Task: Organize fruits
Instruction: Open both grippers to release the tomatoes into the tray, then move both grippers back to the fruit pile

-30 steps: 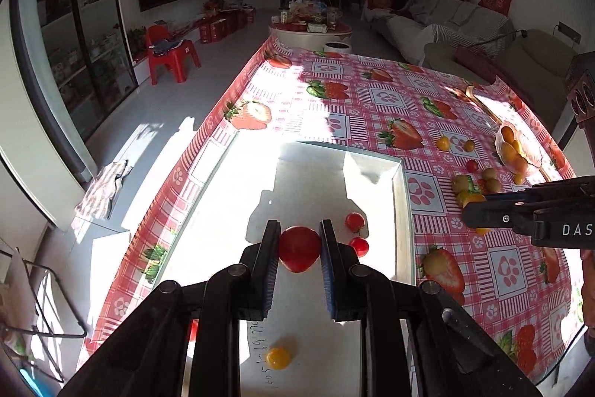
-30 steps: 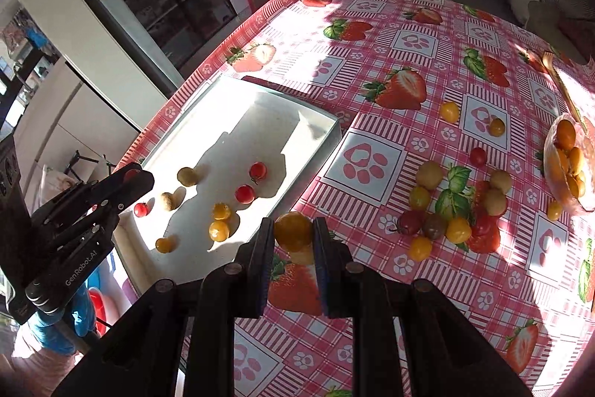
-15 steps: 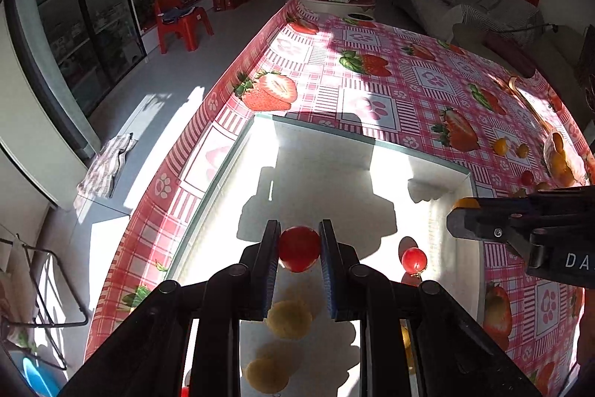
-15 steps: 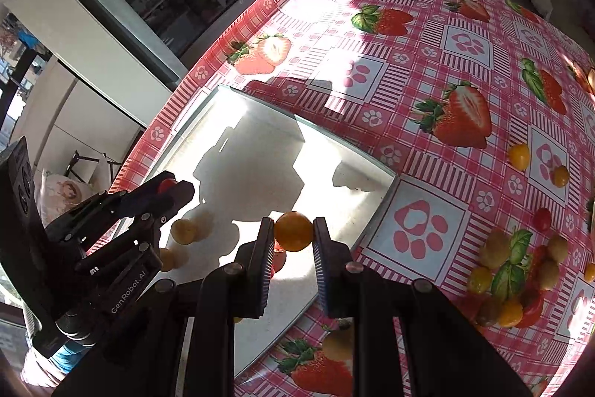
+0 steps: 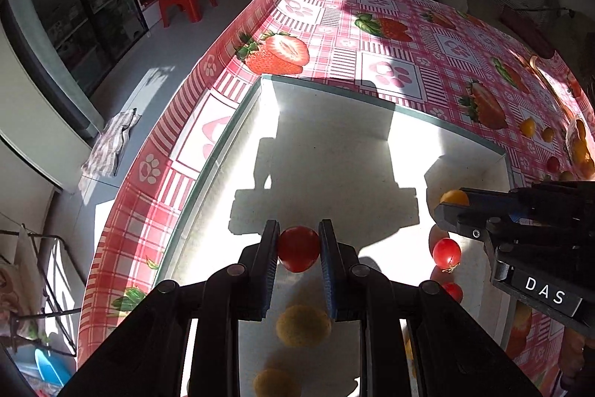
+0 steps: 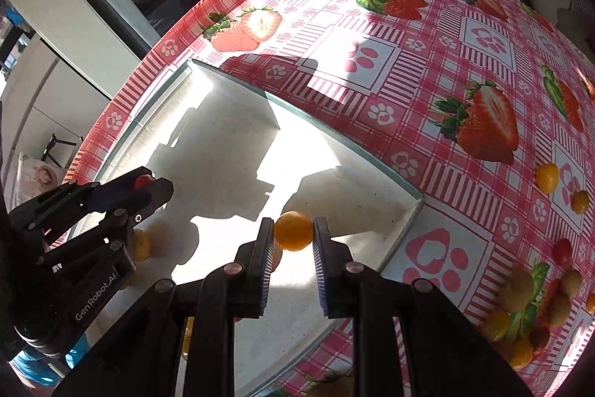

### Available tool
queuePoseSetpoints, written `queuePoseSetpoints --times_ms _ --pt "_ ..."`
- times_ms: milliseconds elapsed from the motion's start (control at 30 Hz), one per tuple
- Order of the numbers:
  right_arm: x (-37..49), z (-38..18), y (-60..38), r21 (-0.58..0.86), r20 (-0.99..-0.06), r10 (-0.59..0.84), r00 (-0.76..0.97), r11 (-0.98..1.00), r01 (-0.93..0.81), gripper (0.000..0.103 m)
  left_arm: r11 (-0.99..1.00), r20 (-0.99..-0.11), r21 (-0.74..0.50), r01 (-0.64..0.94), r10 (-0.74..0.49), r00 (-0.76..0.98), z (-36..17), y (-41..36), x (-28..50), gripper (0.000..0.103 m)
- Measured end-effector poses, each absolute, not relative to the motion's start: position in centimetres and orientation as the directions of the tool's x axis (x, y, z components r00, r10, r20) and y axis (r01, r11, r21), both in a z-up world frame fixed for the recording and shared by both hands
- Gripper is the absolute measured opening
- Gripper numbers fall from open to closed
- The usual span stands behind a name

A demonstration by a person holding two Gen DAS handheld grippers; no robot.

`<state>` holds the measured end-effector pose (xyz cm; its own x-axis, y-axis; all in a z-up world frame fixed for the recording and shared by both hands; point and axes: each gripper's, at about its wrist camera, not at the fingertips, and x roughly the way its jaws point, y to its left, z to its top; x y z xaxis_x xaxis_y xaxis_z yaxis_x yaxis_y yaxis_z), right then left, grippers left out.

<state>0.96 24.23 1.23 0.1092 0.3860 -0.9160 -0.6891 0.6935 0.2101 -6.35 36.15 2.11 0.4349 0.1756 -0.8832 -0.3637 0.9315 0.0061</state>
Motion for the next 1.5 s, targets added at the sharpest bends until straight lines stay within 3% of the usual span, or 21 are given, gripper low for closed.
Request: queuePoseSetpoints --times_ms 333,367,433,500,667,767,1167,1500 --pt "0.2 1.4 25.3 0.122 -0.921 0.353 0.162 0.659 -0.742 0.028 0.931 -0.895 0.007 -0.365 0.169 0.413 1.6 36.3 -6.2 0.024" --pt "0.2 1.5 25.2 0.129 -0.921 0.355 0.158 0.663 -0.737 0.034 0.93 -0.895 0.01 -0.367 0.172 0.412 1.6 36.3 -6.2 0.029" --pt "0.3 1.7 24.9 0.135 -0.917 0.363 0.164 0.671 -0.729 0.044 0.926 -0.884 0.022 -0.378 0.195 0.426 1.9 36.3 -6.5 0.072" --pt "0.1 2.3 24.3 0.135 -0.909 0.377 0.179 0.671 -0.729 0.047 0.926 -0.868 0.018 -0.378 0.202 0.453 2.5 36.3 -6.9 0.073" --pt "-0.1 4.1 22.5 0.156 -0.884 0.42 0.206 0.68 -0.716 0.071 0.928 -0.861 0.03 -0.371 0.213 0.463 3.2 36.0 -7.3 0.073" --pt "-0.3 5.3 21.2 0.191 -0.865 0.457 0.209 0.685 -0.703 0.08 0.932 -0.85 0.038 -0.361 0.22 0.478 4.0 35.3 -7.9 0.073" --pt "-0.4 6.6 10.4 0.228 -0.852 0.447 0.273 0.786 -0.575 0.081 0.97 -0.799 0.054 -0.237 0.184 0.573 7.7 28.3 -10.7 0.073" --pt "-2.1 3.5 -0.1 0.169 -0.892 0.334 0.306 0.872 -0.459 0.081 0.997 -0.795 0.008 -0.076 0.052 0.604 7.8 19.3 -11.1 0.073"
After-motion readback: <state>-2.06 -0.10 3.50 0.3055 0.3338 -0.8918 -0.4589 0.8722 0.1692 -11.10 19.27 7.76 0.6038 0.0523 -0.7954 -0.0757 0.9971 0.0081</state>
